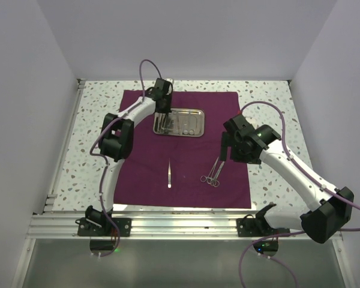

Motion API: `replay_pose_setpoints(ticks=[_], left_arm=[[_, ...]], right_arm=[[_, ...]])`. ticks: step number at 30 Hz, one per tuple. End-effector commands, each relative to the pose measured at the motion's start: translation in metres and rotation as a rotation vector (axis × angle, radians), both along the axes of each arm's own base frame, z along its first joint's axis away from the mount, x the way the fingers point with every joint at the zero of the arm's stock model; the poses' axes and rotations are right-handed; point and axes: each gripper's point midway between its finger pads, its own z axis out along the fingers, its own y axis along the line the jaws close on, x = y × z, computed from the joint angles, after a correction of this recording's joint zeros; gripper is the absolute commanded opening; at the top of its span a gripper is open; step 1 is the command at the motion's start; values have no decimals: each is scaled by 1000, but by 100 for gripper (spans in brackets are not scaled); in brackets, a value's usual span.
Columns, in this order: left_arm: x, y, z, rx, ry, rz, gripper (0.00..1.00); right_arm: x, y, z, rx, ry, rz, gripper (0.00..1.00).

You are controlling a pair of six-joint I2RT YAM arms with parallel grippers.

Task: Open and lay out the surgical kit
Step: Pick up the medical item from the container, then place the medical item in the surgical kit.

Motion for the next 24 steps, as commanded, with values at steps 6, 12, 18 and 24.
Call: replay_pose_setpoints(ticks=[6,12,18,24], left_arm=[[-18,-5,107,-142,-50,4,0],[-84,11,148,-186,-75,103,0],[-178,15,105,-191,16,175,0],[-258,-14,53,-236,122,186,0]], right_arm=[[-4,-2,19,54,-76,22,98],[-11,-2,24,81,-93,53,97],[-23,-2,17,103,-77,93,97],[-35,-2,11,125,-57,119,98]])
